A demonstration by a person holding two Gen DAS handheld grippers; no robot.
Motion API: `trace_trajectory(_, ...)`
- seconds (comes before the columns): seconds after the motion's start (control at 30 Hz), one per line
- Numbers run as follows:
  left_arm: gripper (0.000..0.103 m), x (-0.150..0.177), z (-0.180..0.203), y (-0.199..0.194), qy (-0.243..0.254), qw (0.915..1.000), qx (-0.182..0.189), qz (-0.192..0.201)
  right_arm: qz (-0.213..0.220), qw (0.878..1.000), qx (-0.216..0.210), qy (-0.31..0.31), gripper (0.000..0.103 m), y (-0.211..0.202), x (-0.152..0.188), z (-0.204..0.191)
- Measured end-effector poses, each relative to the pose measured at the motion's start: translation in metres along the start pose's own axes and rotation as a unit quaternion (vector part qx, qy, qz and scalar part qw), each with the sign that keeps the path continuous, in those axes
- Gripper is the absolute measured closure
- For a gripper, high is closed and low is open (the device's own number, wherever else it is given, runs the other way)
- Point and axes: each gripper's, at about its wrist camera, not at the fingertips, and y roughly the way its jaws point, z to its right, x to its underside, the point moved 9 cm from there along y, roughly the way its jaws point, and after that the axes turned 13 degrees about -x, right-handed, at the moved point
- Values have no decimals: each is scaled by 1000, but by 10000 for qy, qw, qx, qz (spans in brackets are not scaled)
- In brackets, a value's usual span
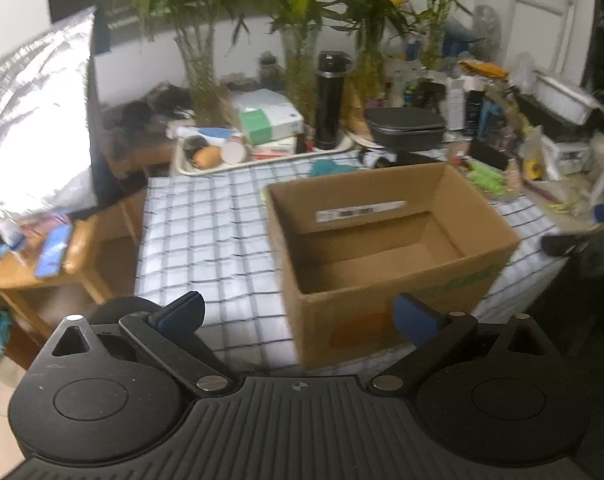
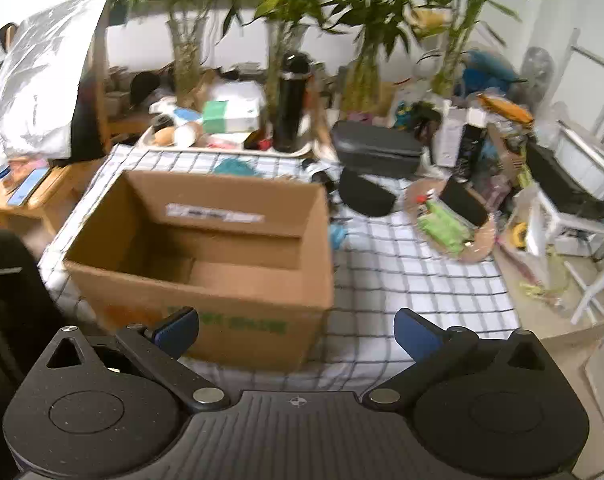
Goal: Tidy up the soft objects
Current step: 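Move the left tool past the cardboard box toward the teal mesh sponge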
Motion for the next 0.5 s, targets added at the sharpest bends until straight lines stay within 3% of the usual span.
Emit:
trace_trajectory(0.2,0,-1,-10,6,-105,9999,-61,0,-22,9995,4,329,0,-3,-9,24)
trace_trajectory(0.5,0,-3,-10,10,-276,9996,102,40,-111,9996,-137,204,0,7,-14,17)
